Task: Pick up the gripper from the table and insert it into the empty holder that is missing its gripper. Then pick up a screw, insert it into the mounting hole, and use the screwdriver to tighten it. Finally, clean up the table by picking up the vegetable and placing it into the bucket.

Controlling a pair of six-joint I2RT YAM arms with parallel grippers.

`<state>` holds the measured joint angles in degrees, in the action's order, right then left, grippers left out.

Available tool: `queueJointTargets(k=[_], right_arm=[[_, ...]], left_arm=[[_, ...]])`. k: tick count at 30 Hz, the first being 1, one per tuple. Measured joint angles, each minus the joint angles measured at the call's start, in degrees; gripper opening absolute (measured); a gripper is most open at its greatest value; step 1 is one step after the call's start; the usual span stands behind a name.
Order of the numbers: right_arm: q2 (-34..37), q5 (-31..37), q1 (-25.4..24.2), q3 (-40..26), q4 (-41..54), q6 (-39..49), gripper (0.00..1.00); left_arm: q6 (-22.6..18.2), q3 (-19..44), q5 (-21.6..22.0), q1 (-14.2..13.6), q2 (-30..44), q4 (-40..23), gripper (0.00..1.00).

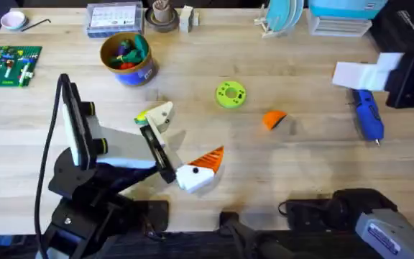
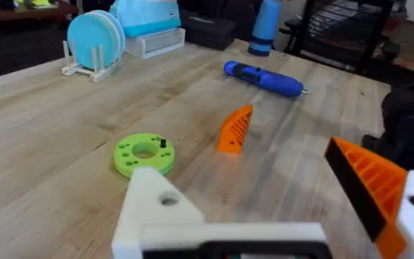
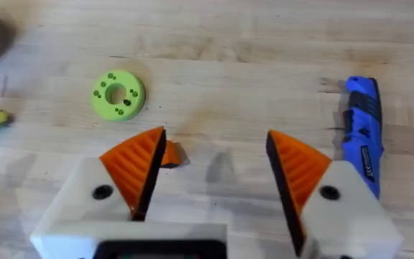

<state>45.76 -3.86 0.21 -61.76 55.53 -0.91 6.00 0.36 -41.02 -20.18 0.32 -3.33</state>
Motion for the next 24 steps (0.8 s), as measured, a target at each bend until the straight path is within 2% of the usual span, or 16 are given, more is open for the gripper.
queueJointTargets(k=[10, 24], right_arm=[[-0.01, 0.0, 0.0, 0.0, 0.0, 0.0, 0.894], [0.0, -0.02, 0.0, 0.0, 0.06, 0.0, 0.896]], left_arm=[[-0.15, 0.0, -3.86, 0.0, 0.0, -0.31, 0.993], [-0.17, 0.0, -4.43, 0.0, 0.0, -0.33, 0.993]])
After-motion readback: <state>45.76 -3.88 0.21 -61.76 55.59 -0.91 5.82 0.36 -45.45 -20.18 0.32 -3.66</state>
